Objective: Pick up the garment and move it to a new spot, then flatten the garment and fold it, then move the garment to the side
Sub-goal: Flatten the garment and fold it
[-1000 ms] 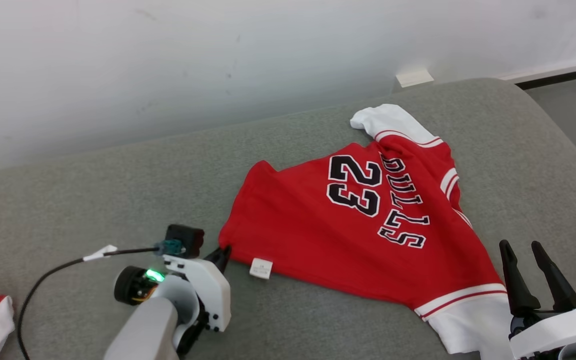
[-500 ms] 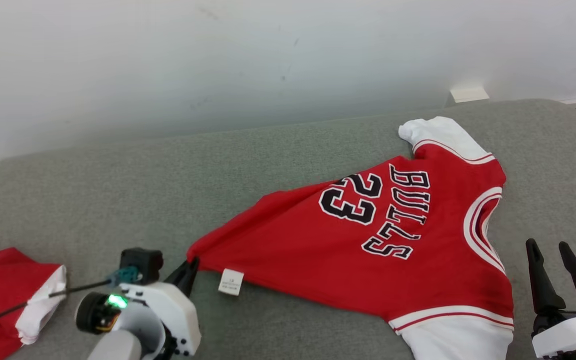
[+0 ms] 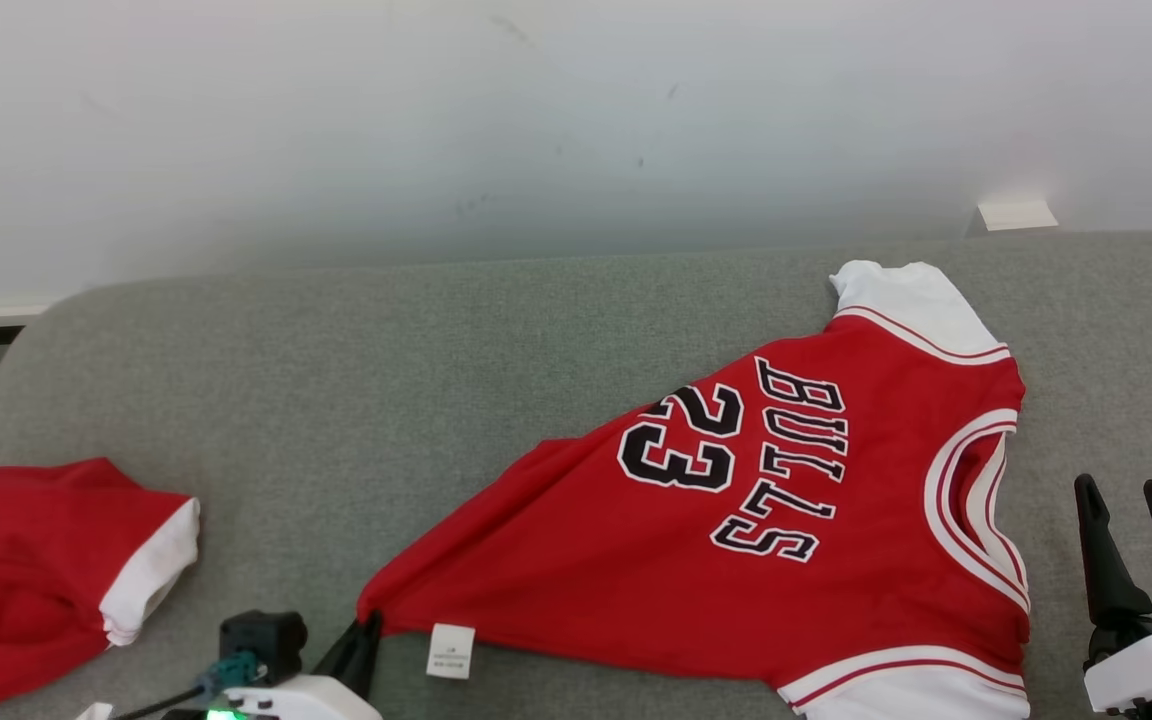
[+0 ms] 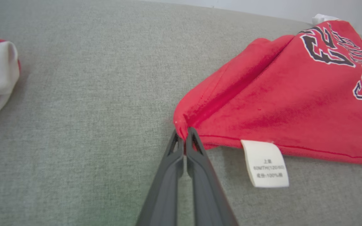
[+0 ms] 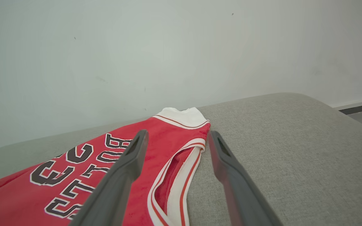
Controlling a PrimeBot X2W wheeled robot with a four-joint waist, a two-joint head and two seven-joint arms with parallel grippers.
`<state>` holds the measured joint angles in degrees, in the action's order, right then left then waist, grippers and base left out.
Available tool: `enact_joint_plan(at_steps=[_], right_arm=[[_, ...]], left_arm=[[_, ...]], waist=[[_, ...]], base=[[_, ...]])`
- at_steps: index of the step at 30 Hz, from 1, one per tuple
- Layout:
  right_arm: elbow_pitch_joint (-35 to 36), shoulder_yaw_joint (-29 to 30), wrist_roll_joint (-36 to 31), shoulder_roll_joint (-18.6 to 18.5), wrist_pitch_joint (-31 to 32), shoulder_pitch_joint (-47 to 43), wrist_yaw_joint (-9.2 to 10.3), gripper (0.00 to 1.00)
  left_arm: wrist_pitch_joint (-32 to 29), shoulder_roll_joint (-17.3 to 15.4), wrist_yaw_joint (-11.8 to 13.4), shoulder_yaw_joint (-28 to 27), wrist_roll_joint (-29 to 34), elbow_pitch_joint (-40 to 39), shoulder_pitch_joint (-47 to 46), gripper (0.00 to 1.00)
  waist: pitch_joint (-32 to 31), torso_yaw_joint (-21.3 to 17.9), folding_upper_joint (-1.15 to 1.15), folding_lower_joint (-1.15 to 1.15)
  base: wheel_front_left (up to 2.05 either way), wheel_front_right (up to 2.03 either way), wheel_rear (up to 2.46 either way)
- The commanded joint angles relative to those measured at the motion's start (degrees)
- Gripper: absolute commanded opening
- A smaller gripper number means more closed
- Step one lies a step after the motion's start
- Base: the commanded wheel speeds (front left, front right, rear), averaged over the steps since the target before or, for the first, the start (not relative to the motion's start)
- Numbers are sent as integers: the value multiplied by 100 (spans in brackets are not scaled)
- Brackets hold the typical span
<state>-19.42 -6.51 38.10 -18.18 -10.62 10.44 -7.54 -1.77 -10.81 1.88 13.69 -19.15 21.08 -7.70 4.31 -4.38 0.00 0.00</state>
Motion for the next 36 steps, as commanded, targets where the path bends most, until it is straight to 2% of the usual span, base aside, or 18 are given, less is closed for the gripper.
enact_joint_plan(at_steps=[1, 2, 10, 16, 24, 29, 36], right_arm=[[25, 36, -95, -29, 19, -60, 11, 100], [19, 51, -119, -28, 38, -52, 11, 100], [165, -11, -215, 100, 93, -134, 11, 100], [414, -86, -253, 190, -176, -189, 11, 100], [765, -90, -757, 405, -450, -415, 11, 100], [972, 4, -1051, 711, -455, -682, 11, 100], [976, -61, -1222, 835, -458, -845, 11, 100]], left_arm=[[114, 31, 38, -4, -36, 4, 85, 60], [182, 52, 38, 2, -44, 11, 95, 100], [947, 177, 5, -11, -56, -39, 95, 100], [1576, 179, 83, -206, -8, -285, 99, 100], [1691, 254, 226, -604, 303, -993, 406, 100], [1691, 408, 94, -874, 510, -1458, 678, 100], [1691, 572, -129, -1051, 747, -1284, 885, 100]], waist=[[-28, 18, 0, 0], [-43, 26, 0, 0], [-187, 14, 0, 0], [-314, -49, 0, 0], [-513, -160, 0, 0], [-564, -190, 0, 0], [-584, -247, 0, 0]], base=[[0, 0, 0], [0, 0, 0], [0, 0, 0], [0, 0, 0], [0, 0, 0], [0, 0, 0], [0, 0, 0]])
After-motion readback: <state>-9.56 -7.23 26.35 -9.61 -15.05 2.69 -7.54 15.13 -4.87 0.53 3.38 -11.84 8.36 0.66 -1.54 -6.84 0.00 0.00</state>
